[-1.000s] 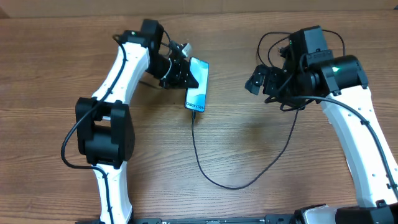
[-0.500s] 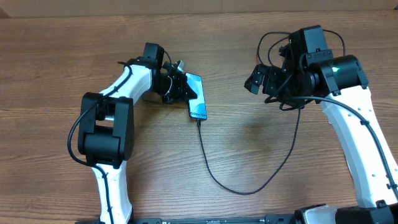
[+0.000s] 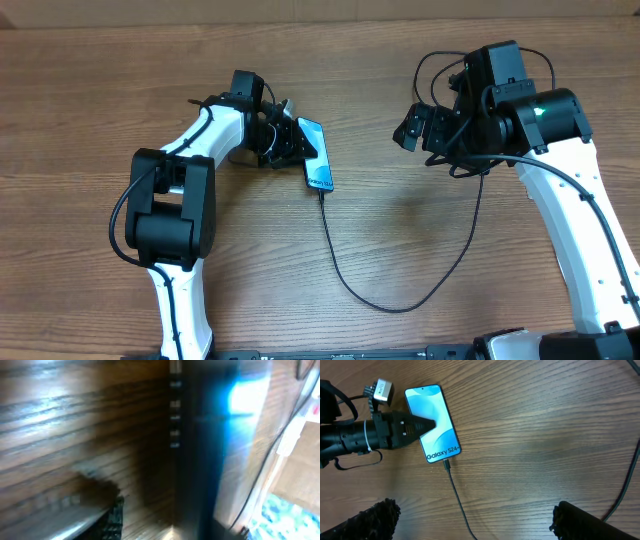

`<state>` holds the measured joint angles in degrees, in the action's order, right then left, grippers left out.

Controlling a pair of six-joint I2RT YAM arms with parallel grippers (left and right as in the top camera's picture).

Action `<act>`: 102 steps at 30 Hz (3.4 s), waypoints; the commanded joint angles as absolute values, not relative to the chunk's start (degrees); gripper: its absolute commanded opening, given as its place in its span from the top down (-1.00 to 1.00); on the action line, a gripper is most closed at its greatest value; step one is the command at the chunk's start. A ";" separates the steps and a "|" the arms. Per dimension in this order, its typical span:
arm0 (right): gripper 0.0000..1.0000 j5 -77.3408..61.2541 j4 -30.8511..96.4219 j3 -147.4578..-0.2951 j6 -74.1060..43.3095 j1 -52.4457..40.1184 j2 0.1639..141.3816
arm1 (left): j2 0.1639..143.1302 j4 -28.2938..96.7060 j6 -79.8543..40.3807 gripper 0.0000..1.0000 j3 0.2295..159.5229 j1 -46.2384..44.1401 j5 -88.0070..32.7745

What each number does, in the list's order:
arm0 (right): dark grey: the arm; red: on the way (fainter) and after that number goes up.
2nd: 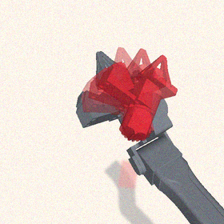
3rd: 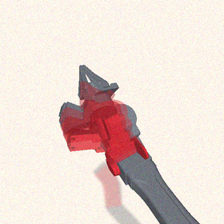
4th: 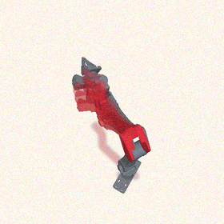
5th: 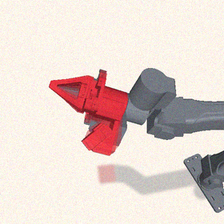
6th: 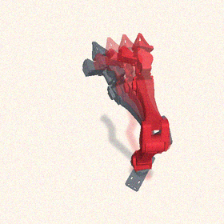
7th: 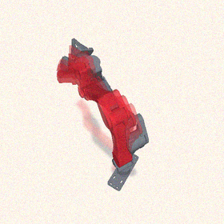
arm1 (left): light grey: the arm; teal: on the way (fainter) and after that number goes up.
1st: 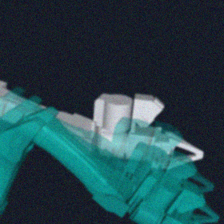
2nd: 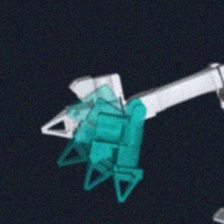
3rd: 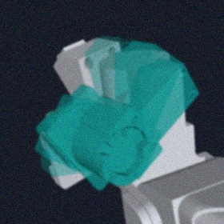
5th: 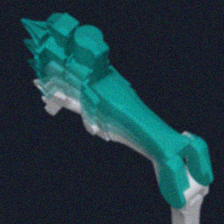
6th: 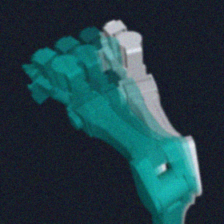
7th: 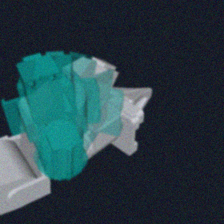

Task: Plug charger to phone and switch on socket

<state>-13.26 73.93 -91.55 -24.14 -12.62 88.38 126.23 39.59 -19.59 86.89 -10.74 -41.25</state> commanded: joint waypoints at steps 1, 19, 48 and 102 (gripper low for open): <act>-1.00 -12.43 73.58 -92.60 -23.81 -12.51 87.77 | 125.14 40.93 -19.29 -0.03 86.61 -10.52 -36.93; -1.00 2.55 75.31 -92.38 -27.64 -3.25 92.23 | 109.43 53.82 -12.29 -0.77 99.74 -6.22 -16.40; -1.00 8.34 61.91 -87.44 -11.64 29.91 102.65 | 90.70 52.49 -12.21 -0.99 99.85 -6.35 0.23; -0.99 -4.80 51.07 -87.31 -13.02 30.85 119.72 | 90.70 52.49 -12.21 -0.99 99.85 -6.35 0.23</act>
